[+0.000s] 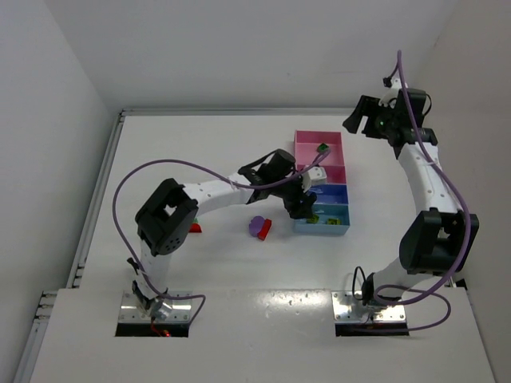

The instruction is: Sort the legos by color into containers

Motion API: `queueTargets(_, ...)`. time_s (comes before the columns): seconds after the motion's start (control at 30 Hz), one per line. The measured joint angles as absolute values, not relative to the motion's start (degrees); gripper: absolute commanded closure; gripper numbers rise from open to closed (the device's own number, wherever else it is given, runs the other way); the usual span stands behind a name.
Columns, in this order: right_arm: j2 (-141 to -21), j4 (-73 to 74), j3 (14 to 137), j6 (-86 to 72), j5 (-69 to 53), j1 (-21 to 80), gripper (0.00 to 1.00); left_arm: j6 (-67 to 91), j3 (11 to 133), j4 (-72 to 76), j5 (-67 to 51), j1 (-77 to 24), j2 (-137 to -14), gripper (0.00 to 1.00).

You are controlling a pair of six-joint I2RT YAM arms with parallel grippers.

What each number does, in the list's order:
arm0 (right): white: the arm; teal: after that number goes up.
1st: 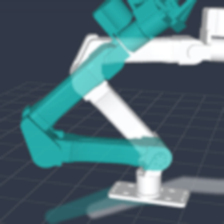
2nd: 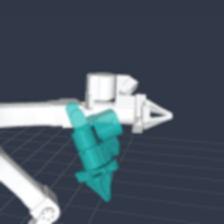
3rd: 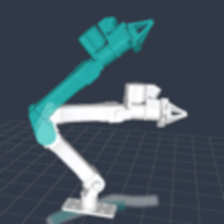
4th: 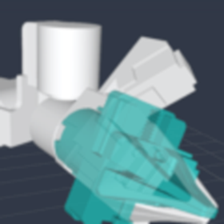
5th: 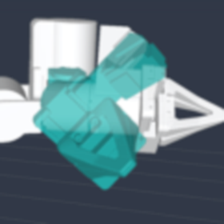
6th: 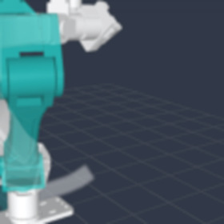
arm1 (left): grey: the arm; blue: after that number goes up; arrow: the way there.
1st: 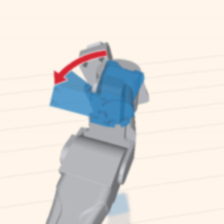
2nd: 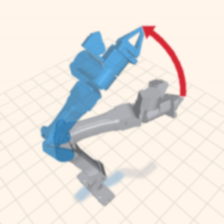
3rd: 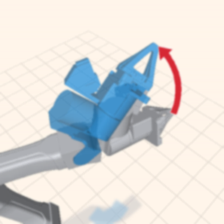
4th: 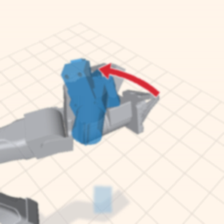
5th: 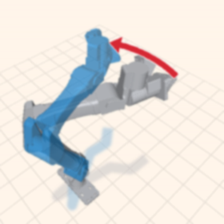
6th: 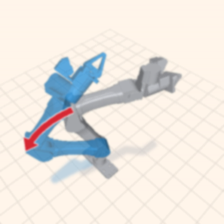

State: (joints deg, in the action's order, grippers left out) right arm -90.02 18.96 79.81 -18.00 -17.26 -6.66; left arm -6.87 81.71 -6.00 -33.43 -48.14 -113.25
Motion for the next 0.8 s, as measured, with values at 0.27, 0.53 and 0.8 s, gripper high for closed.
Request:
queueTargets(0.27,-90.0,19.8,78.8,-15.6,-23.7,-6.6,0.21,-11.9,81.8,-12.0,-36.0,-44.7,-103.0,0.3)
queueTargets(0.53,-90.0,21.2,76.2,-13.2,-30.6,-6.6,0.2,-42.7,82.7,-39.1,-42.6,-31.6,-97.9,0.27)
queueTargets(0.8,-90.0,21.7,75.8,-12.8,-33.5,-6.6,0.2,-60.7,68.1,-42.6,-39.0,-30.0,-97.6,0.26)
